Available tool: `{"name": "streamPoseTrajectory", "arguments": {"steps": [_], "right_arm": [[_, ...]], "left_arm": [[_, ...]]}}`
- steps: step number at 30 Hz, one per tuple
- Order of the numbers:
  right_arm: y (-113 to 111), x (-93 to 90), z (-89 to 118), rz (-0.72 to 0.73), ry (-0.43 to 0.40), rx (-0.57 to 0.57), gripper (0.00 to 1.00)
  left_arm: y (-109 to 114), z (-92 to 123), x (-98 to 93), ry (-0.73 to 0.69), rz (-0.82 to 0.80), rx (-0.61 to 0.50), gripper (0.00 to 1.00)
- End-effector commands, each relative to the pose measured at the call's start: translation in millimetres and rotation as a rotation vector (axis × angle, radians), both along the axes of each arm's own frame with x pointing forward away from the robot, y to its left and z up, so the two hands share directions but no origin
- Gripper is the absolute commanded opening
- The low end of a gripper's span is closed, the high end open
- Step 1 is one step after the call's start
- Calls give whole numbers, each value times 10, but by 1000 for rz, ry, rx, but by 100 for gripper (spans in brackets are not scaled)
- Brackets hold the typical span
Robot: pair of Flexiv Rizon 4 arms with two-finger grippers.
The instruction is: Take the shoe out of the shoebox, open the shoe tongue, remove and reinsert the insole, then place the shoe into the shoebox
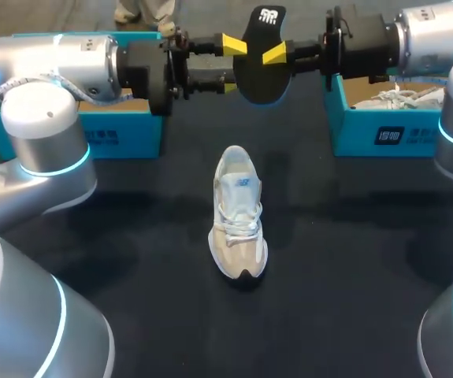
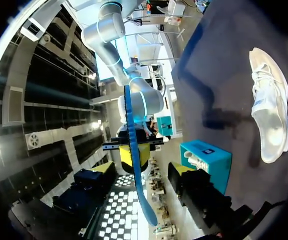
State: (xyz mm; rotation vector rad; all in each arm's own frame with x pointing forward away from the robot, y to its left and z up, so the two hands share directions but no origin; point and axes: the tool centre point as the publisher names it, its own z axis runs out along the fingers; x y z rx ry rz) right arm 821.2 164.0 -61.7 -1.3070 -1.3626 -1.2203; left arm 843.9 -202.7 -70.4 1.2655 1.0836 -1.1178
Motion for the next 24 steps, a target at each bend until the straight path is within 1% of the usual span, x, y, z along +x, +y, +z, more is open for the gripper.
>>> {"name": "streamPoseTrajectory", "arguments": {"steps": [1, 5, 8, 13, 18, 24], "right_arm": [[-85, -67, 17, -15, -2, -12, 0], [-128, -66, 21, -24, -12, -20, 0], [-146, -53, 22, -13, -49, -29, 0], [-148, -1, 38, 9, -138, -34, 0], [-127, 53, 72, 16, -243, -50, 0], [-106, 110, 76, 17, -321, -89, 0]], "left_arm": [[206, -29, 31, -4, -27, -3, 100], [378, -72, 69, -13, -37, 16, 100], [506, -115, 93, -18, -47, 38, 100], [692, -185, 117, -32, -92, 99, 100], [800, -272, 124, -75, -175, 160, 100], [844, -380, 152, -134, -243, 249, 100]]}}
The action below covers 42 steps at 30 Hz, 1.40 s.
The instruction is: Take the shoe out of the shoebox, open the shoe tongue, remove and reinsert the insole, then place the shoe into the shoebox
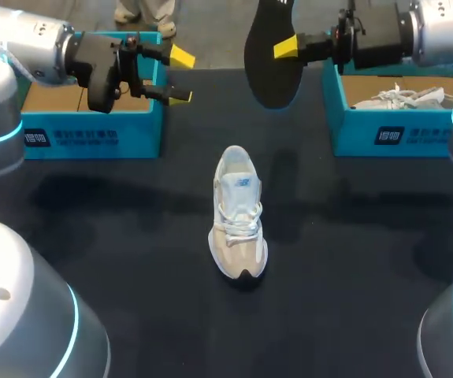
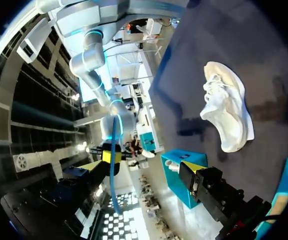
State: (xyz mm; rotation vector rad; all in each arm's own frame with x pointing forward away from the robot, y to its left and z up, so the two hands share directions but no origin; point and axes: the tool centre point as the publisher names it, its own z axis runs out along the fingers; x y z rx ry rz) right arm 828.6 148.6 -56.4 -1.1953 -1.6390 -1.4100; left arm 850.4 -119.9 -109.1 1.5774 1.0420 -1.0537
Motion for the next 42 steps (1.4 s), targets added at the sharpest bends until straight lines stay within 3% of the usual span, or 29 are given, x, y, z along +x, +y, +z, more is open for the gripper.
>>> {"name": "streamPoseTrajectory", "arguments": {"steps": [1, 11, 14, 37, 42], "right_arm": [[54, 44, 28, 3, -36, -24, 0], [55, 85, 40, -17, -176, -94, 0], [51, 88, 10, -20, -180, -93, 0], [51, 88, 10, -20, -180, -93, 0], [41, 154, -53, 0, -281, -97, 0]], "left_arm": [[18, 2, 91, -12, -91, 64, 100], [58, -78, 234, -75, -134, 169, 100], [64, -134, 274, -101, -131, 219, 100], [64, -134, 274, -101, -131, 219, 100], [44, -239, 328, -78, -134, 230, 100]]}}
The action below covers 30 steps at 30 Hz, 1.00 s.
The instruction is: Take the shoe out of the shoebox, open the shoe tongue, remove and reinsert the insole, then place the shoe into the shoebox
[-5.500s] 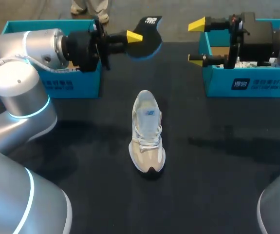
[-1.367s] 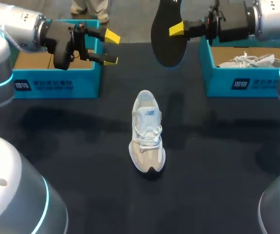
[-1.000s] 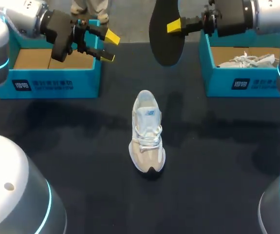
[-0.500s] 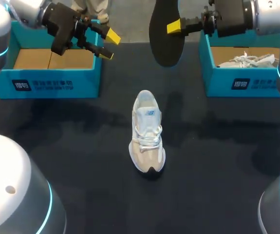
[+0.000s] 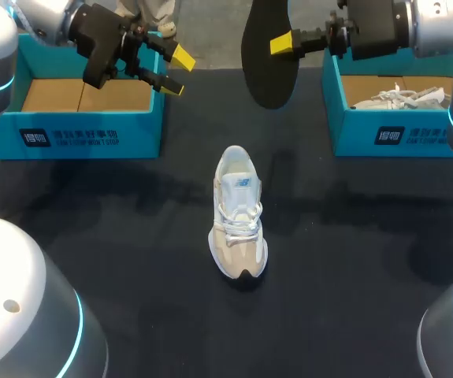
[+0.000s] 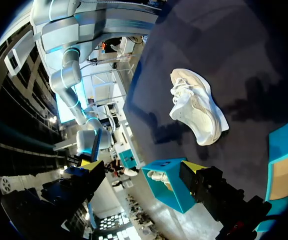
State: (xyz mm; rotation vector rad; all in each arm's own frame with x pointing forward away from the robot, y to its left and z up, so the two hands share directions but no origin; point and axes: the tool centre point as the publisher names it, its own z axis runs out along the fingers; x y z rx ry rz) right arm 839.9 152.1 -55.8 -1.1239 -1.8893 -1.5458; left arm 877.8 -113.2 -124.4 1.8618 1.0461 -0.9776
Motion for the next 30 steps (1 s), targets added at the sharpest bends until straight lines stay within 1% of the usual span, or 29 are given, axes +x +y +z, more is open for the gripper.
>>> {"name": "streamPoseTrajectory", "arguments": {"steps": [1, 2, 3, 5, 9, 10, 12, 13, 15, 16, 18, 19, 24, 30], "right_arm": [[8, 58, -70, 25, -54, -2, 0], [13, 76, -83, 40, -78, -8, 0], [16, 84, -89, 40, -80, -12, 0], [38, 136, -134, 63, -113, -19, 0], [65, 209, -192, 86, -146, -28, 0], [83, 257, -228, 100, -165, -26, 0], [92, 299, -267, 107, -169, -29, 0], [118, 348, -314, 124, -192, -24, 0], [133, 388, -353, 131, -199, -27, 0], [164, 432, -390, 140, -222, -29, 0], [200, 474, -431, 148, -228, -17, 0], [216, 507, -464, 146, -249, -13, 0], [275, 595, -599, 151, -277, -11, 0], [311, 647, -780, 139, -274, 9, 0]], "left_arm": [[-23, -109, 68, 0, -11, 12, 100], [-19, -132, 84, 0, -9, 25, 100], [-17, -140, 90, 0, -8, 27, 100], [1, -180, 124, 5, -3, 29, 100], [28, -219, 172, 12, 10, 39, 100], [40, -230, 189, 19, 14, 34, 100], [45, -245, 199, 18, 15, 40, 100], [46, -266, 213, 18, 17, 43, 100], [46, -288, 227, 17, 22, 49, 100], [43, -311, 248, 18, 25, 50, 100], [38, -332, 266, 19, 27, 49, 100], [29, -356, 281, 20, 27, 52, 100], [0, -434, 329, 28, 26, 59, 100], [-33, -505, 366, 42, 22, 61, 100]]}}
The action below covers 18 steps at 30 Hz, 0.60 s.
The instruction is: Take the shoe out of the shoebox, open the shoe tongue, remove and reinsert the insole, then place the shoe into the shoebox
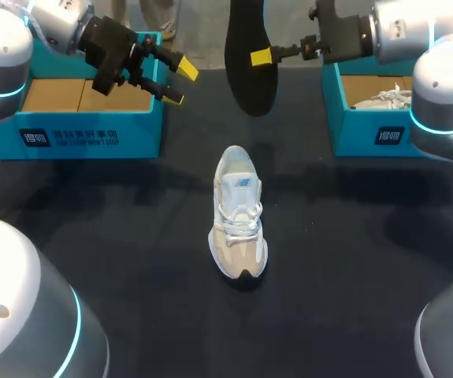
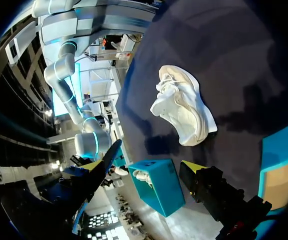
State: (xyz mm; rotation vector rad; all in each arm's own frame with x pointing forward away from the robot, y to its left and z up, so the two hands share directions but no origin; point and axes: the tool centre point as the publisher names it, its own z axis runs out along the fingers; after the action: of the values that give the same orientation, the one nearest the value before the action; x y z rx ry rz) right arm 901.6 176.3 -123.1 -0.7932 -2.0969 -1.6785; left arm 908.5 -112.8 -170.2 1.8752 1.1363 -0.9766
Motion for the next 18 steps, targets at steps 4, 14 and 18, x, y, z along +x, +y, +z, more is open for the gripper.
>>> {"name": "streamPoseTrajectory", "arguments": {"steps": [4, 14, 18], "right_arm": [[78, 45, -219, -13, -1, 35, 0], [99, 82, -332, -18, 11, 66, 0], [99, 82, -332, -18, 11, 66, 0]], "left_arm": [[-63, -112, 81, 13, -9, 6, 100], [-115, -119, 79, 18, -7, 10, 100], [-115, -119, 79, 18, -7, 10, 100]]}}
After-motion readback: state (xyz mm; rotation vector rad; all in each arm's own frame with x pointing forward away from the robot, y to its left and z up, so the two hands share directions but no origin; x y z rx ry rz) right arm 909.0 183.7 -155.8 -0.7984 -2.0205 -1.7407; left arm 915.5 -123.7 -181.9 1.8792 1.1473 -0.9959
